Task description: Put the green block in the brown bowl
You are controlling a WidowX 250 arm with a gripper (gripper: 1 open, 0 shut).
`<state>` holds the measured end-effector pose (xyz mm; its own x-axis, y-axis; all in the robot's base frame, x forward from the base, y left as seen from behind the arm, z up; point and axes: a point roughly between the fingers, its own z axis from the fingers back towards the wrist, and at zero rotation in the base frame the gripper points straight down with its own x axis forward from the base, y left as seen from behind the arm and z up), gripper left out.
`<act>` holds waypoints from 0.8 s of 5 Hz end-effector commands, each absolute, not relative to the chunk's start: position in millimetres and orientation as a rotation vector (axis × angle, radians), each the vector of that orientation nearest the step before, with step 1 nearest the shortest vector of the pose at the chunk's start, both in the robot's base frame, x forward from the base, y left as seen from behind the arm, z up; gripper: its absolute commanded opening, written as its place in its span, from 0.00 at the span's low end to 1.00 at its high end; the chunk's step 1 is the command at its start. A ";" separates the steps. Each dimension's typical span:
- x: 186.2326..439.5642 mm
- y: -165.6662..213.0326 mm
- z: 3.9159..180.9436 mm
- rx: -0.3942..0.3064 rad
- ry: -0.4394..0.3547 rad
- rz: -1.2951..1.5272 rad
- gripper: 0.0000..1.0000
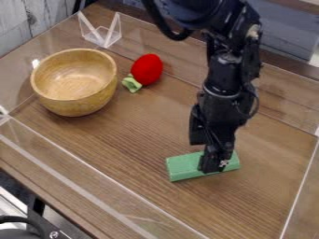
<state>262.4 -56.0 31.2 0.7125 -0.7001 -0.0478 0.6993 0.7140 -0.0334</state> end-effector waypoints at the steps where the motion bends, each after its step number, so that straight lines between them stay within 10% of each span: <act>1: 266.5 -51.3 32.1 -0.010 0.024 -0.724 1.00; 4: 256.1 -49.6 28.5 0.002 0.017 -0.821 1.00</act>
<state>251.5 -48.4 18.0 0.6845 -0.7275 -0.0474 0.7269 0.6860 -0.0312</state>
